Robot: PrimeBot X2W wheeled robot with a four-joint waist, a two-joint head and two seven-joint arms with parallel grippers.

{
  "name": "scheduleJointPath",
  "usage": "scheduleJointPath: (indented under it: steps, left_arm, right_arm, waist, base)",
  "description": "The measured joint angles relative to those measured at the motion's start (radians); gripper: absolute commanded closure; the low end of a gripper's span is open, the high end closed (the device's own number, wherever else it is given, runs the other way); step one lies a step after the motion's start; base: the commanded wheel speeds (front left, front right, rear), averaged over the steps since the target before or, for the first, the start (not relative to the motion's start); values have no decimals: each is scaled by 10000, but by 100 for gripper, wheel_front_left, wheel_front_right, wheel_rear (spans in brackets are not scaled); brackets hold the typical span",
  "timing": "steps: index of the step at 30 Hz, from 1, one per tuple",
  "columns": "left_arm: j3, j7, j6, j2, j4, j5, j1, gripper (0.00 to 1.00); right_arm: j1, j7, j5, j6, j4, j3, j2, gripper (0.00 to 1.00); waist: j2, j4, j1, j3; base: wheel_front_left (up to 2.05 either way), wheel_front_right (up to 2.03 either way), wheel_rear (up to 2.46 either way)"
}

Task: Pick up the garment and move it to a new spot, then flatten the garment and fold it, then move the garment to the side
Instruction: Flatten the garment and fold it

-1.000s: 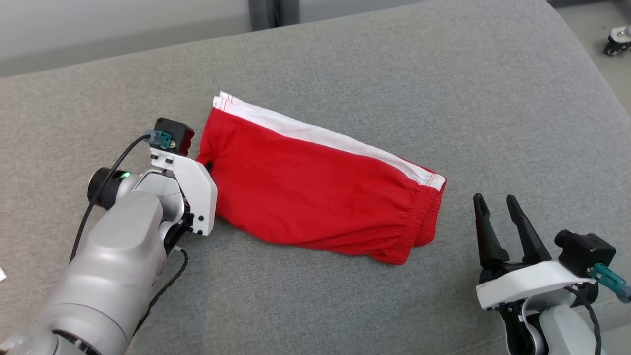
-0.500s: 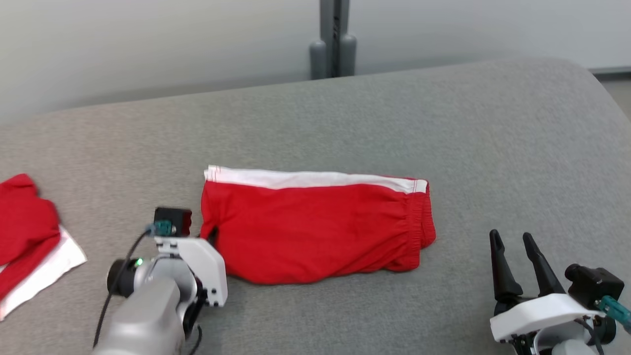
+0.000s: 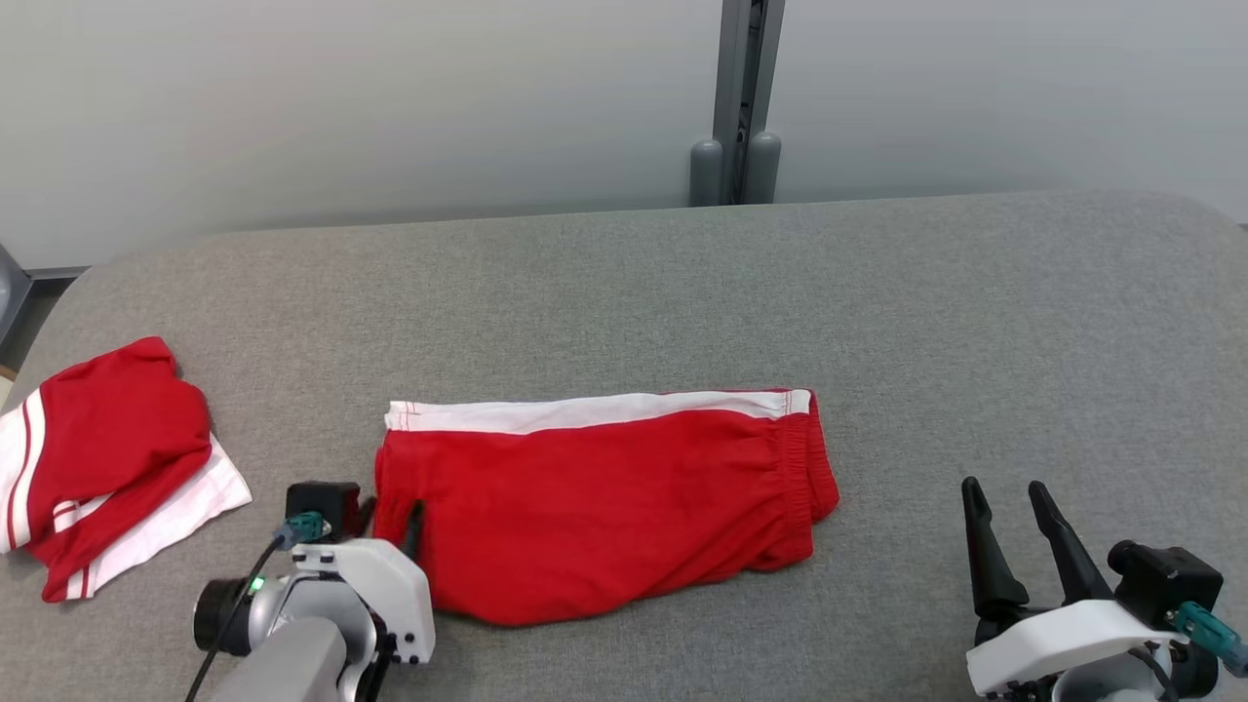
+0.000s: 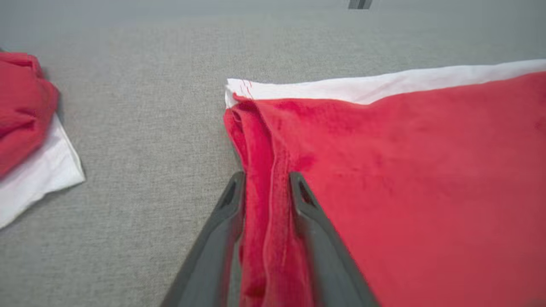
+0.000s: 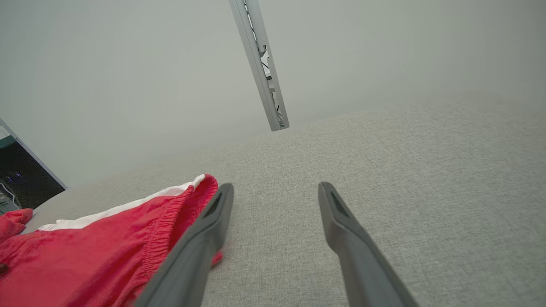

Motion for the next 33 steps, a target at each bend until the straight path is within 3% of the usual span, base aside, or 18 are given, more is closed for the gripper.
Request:
scheduleJointPath:
  steps: [5, 12, 17, 18, 24, 33]
  left_arm:
    - [541, -17, 700, 426, -1283, 788, 312, 0]
    - [2468, -17, 1921, 1129, -4445, 2830, 1820, 0]
    - [3789, -17, 2282, 1210, -6245, 4343, 3310, 0]
    - [4334, -17, 2303, 1101, -6711, 4665, 3823, 0]
    - [5386, -17, 2034, 786, -7363, 5674, 5181, 0]
    - [6353, -17, 1530, 186, -7871, 6782, 6135, 0]
  right_arm:
    - [-3, 0, -153, 0, -63, -65, -2, 0]
    - [5, 0, -673, 0, -353, -186, -8, 0]
    - [12, 0, -966, 0, -477, -205, -6, 0]
    - [60, 0, -993, 0, -479, -234, -2, 0]
    - [276, 0, -1049, 0, -504, -230, -6, 0]
    - [677, 0, -1060, 0, -506, 77, -8, 0]
  waist:
    - [0, -39, 0, -4]
    - [0, -97, 0, -141]
    - [0, -117, 0, -258]
    - [0, -126, 0, -329]
    - [0, -116, 0, -573]
    - [0, -11, 0, -762]
  base:
    - [0, 0, 0]
    - [0, 0, 0]
    - [0, 0, 0]
    - [0, 0, 0]
    - [0, 0, 0]
    - [0, 0, 0]
